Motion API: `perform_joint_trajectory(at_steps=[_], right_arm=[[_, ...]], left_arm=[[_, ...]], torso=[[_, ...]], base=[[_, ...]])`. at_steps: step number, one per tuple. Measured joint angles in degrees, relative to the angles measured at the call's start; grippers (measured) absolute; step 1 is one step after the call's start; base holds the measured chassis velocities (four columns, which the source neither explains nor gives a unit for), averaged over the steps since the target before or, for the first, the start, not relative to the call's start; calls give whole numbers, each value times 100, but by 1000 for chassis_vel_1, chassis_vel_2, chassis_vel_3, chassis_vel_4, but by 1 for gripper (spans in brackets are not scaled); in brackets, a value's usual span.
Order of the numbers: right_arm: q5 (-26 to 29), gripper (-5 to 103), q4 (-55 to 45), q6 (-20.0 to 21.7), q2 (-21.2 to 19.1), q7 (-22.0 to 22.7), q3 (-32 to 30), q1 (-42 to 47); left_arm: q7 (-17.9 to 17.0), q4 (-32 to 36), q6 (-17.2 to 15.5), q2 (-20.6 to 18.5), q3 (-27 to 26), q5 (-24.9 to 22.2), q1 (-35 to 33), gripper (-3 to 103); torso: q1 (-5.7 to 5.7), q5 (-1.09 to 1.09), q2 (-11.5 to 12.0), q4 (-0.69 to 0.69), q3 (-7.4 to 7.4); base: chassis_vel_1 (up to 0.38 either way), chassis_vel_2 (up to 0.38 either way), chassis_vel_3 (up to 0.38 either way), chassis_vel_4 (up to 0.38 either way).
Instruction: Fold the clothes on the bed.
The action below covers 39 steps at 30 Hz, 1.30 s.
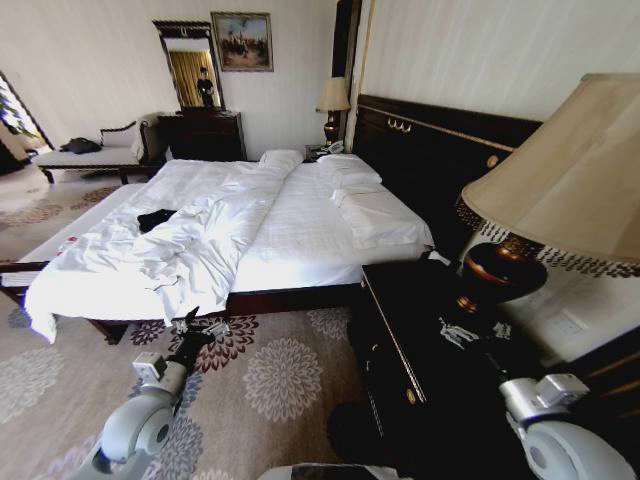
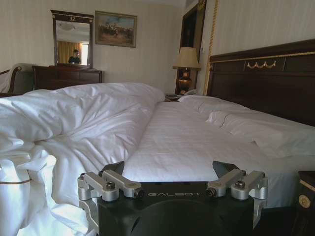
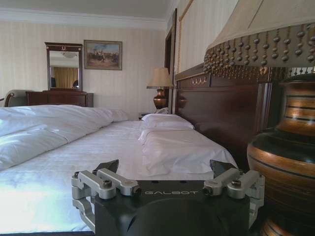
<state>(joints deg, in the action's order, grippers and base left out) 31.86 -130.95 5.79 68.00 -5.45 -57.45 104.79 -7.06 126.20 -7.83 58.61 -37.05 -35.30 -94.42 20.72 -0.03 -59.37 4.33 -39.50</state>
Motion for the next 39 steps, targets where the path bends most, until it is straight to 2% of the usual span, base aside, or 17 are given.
perform_joint_trajectory(at_steps=[33,39], right_arm=[[-263,100,72,-23,340,46,228,62],[-323,100,125,-102,406,152,334,22]], left_arm=[[-46,34,6,-32,-26,25,-31,100],[105,86,241,-89,22,489,-59,100]], torso=[[0,-2,-1,1,0],[0,0,-1,0,0]], base=[[-140,143,134,-151],[-126,142,138,-131]])
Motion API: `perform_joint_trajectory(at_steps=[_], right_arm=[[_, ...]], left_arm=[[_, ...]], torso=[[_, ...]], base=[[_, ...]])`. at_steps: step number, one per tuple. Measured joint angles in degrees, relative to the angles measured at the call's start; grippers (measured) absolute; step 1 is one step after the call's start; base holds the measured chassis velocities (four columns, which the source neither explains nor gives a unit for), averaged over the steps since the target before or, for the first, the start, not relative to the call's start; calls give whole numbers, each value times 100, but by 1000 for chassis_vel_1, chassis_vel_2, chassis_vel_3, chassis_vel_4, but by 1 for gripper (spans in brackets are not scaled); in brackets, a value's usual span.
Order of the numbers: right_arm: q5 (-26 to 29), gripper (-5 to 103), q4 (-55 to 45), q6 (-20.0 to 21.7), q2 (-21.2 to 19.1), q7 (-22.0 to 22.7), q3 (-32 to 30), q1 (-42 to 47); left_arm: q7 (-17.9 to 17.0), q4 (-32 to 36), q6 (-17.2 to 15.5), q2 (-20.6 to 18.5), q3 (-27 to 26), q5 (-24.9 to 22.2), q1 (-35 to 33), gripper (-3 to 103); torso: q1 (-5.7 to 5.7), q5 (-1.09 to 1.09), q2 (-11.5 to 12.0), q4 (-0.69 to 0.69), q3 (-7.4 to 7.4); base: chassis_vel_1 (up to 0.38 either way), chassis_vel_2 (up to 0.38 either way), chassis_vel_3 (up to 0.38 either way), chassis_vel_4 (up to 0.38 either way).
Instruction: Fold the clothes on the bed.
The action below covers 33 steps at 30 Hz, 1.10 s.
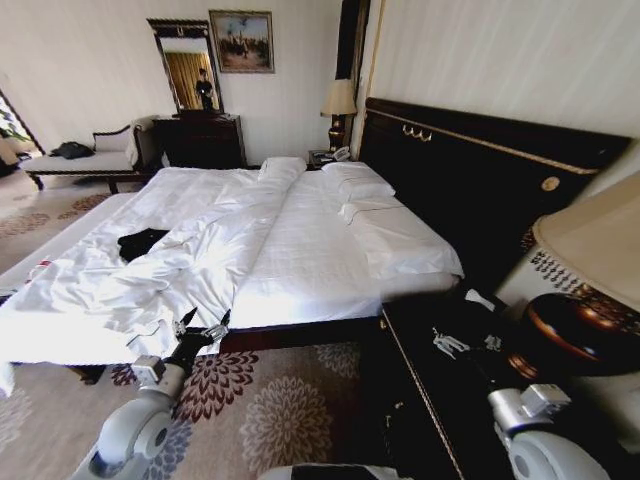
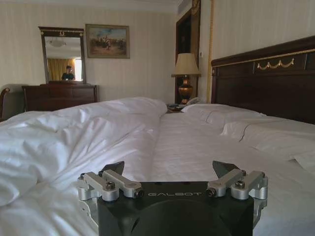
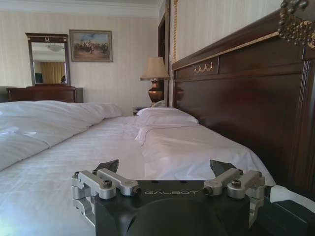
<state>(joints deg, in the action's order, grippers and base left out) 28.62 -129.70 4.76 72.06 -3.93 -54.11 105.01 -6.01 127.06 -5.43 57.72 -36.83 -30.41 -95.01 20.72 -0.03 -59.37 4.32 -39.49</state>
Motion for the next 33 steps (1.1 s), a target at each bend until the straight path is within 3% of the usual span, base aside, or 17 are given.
perform_joint_trajectory(at_steps=[17,26,33], right_arm=[[-82,100,86,-221,53,105,30,-47],[-253,100,25,-323,56,138,30,-72],[-289,100,0,-335,-2,168,-3,-78]], left_arm=[[33,25,-21,137,-14,-98,-6,100],[204,552,17,14,-105,-51,-354,100],[212,596,21,80,-137,-29,-497,100]], torso=[[1,0,2,0,-1],[1,0,1,1,-1],[4,-1,2,0,-2]], base=[[-162,151,152,-150],[-133,140,135,-138],[-69,50,52,-52]])
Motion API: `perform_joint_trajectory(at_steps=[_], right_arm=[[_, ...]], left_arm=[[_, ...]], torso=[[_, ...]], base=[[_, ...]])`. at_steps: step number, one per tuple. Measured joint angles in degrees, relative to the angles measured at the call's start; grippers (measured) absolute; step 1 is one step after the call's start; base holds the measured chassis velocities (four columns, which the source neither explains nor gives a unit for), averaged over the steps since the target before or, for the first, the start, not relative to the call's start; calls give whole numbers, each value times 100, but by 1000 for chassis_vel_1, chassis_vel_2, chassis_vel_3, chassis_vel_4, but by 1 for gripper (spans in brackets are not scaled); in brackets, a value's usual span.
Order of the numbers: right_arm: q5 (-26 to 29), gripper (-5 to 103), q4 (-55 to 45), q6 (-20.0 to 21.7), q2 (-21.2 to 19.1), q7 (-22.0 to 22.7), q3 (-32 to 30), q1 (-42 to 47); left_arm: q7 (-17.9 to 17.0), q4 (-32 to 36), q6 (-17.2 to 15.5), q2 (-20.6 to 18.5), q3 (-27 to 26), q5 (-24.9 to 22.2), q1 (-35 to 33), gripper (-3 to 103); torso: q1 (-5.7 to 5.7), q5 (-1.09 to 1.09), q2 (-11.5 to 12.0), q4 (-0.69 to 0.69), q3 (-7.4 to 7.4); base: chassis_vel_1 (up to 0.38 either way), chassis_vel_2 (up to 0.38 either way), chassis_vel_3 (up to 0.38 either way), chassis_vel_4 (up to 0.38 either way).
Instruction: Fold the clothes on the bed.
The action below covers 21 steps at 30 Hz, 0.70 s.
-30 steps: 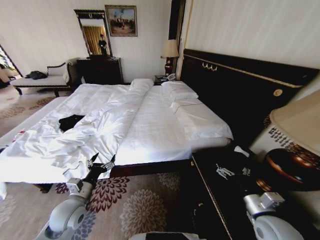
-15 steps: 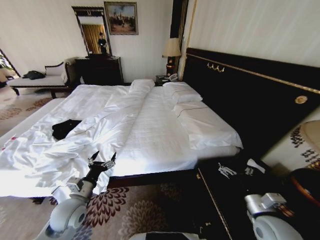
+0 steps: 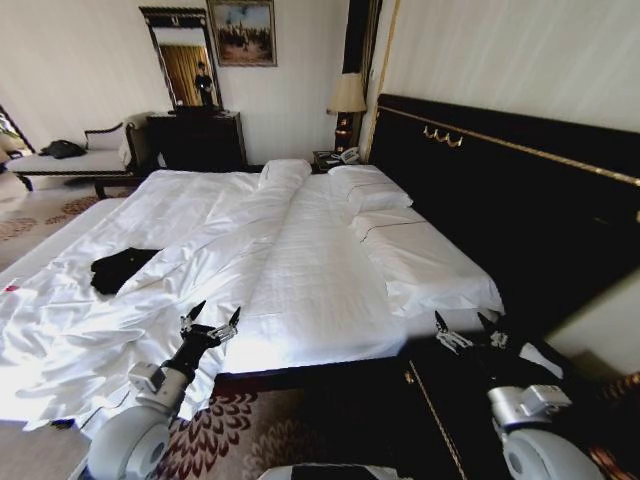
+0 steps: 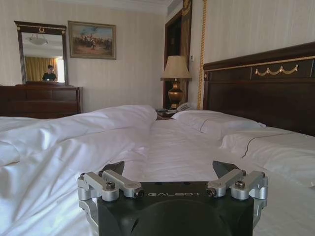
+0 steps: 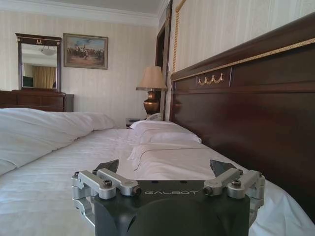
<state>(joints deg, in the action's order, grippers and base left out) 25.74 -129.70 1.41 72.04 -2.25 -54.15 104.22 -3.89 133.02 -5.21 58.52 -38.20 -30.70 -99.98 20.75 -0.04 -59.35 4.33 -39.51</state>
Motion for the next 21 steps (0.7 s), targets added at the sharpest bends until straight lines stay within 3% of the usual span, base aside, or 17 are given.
perform_joint_trajectory(at_steps=[12,21], right_arm=[[-216,100,29,-95,153,26,109,17],[-212,100,59,-107,210,28,157,69]], left_arm=[[-34,-55,9,101,-11,19,-2,100],[-127,-96,-19,282,105,0,46,100]], torso=[[-4,0,-2,0,1],[-4,1,-2,1,2]], base=[[0,0,0,0],[94,103,-83,-109]])
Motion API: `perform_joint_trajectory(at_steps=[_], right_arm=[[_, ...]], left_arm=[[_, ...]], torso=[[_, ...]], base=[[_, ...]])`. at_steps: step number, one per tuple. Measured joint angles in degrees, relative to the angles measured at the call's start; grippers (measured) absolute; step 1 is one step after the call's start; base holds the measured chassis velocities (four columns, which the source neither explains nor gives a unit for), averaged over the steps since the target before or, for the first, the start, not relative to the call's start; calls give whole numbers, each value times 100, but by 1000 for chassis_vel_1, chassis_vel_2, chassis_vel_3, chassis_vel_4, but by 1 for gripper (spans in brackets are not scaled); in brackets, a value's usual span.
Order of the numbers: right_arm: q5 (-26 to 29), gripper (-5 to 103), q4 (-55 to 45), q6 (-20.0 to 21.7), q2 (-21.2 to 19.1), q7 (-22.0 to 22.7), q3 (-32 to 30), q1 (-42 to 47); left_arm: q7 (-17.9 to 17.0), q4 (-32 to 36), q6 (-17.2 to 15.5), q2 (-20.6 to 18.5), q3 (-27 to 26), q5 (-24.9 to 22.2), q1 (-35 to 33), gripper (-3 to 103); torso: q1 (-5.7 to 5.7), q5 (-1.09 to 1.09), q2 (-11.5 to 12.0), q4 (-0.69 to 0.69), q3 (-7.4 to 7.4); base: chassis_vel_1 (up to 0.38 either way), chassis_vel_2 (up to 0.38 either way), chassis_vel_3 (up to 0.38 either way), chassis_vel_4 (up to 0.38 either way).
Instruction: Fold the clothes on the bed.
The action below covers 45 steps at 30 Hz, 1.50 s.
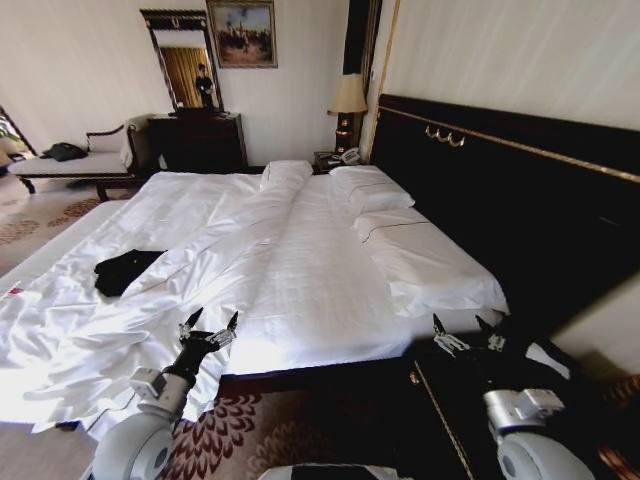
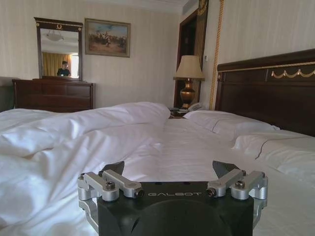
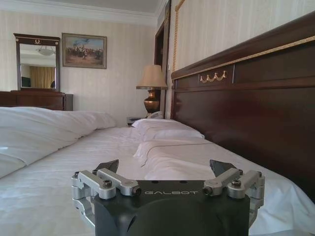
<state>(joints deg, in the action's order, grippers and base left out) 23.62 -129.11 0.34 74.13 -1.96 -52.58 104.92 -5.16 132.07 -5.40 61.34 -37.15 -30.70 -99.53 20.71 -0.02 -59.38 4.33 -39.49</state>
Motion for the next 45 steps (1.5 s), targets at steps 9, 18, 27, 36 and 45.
perform_joint_trajectory(at_steps=[9,18,27,36,45], right_arm=[[4,100,0,-1,20,-6,6,8],[-38,100,-30,-52,80,-81,54,67],[-248,100,-18,-127,218,-179,176,93],[-373,100,35,-222,303,-274,232,104],[-713,100,-38,-368,334,-459,185,187]], left_arm=[[-110,210,196,-110,-211,-94,142,100],[-110,214,206,-52,-148,-115,-38,100],[-83,323,245,-67,-212,-182,-48,100],[-175,459,126,-99,-334,-588,59,100],[-140,399,164,-65,-366,-554,-30,100]], torso=[[0,-2,0,0,0],[0,0,1,0,0],[1,-1,1,-1,-1],[1,-1,1,-1,0],[0,1,1,-2,0]], base=[[174,169,-173,-173],[134,130,-133,-142],[184,179,-165,-171],[232,233,-236,-233],[104,129,-103,-122]])
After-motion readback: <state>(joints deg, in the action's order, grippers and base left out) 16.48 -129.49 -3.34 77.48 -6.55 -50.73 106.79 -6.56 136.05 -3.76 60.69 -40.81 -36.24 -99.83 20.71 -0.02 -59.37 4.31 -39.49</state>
